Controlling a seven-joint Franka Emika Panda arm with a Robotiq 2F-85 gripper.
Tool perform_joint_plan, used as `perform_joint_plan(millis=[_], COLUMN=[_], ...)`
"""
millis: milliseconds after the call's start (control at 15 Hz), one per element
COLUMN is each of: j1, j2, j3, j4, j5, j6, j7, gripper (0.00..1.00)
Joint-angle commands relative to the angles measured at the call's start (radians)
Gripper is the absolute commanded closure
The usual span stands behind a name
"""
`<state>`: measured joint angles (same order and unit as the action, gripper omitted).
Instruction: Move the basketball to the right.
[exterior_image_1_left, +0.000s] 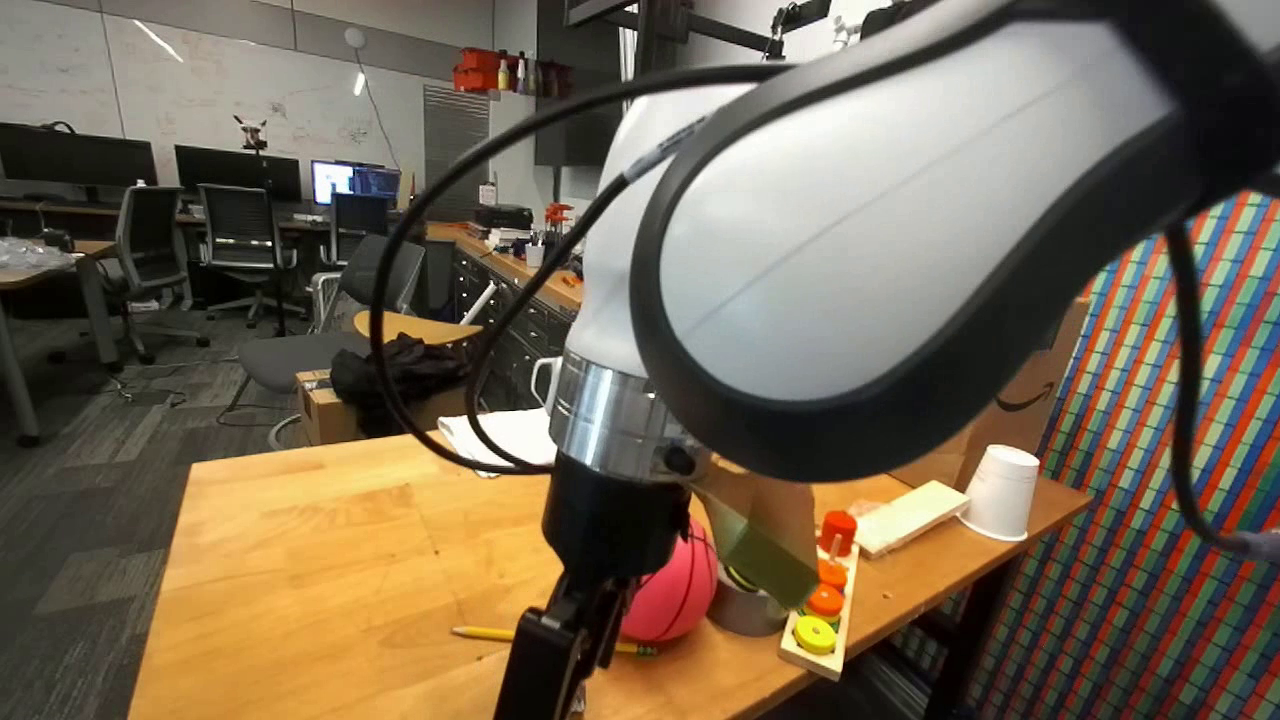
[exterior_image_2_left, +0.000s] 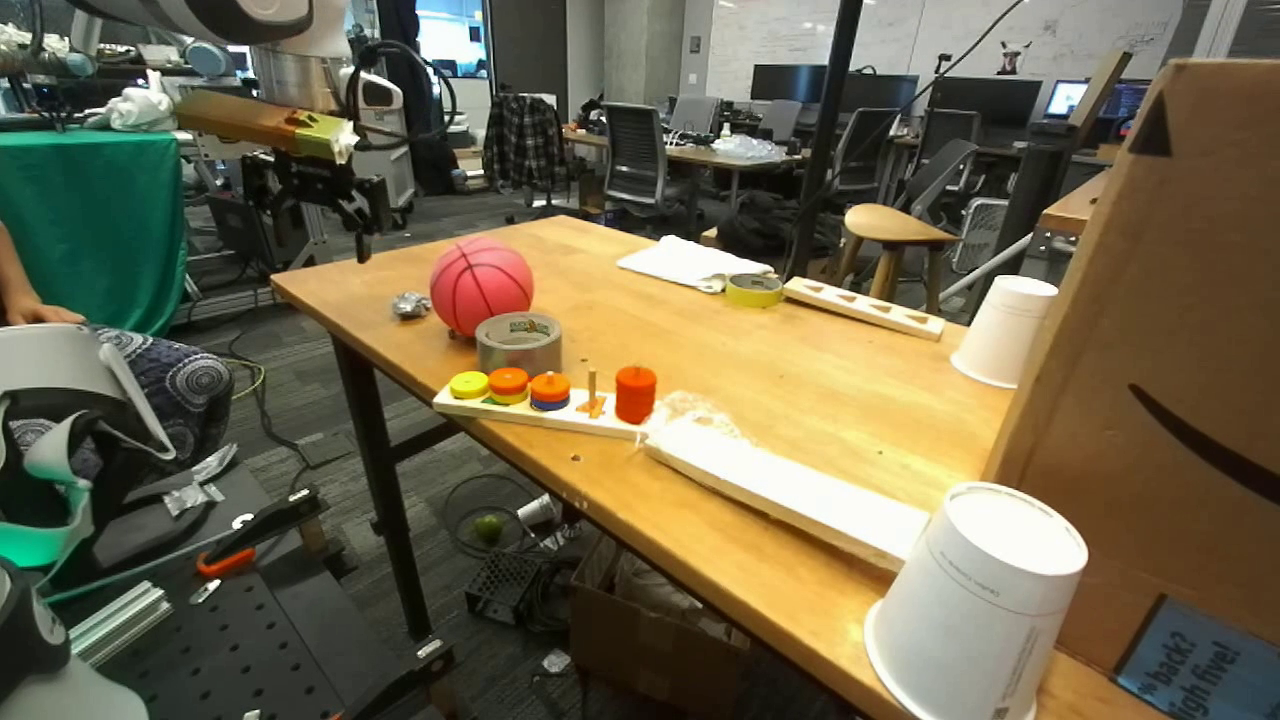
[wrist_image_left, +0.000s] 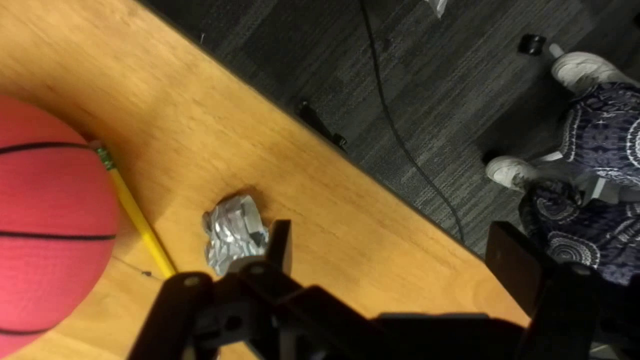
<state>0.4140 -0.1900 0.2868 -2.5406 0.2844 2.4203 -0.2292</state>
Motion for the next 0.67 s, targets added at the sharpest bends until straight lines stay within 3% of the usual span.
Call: perform_joint_plan(millis=[0, 600], j1=[0.007, -0.004], j2=[0.044, 0.093], j3=[-0.003, 0.017], j4=[-0.006, -0.047], j5=[0.057, 0.012], j6=[0.031, 0.087], j7=[-0.066, -0.197], gripper=[0.0, 0.0])
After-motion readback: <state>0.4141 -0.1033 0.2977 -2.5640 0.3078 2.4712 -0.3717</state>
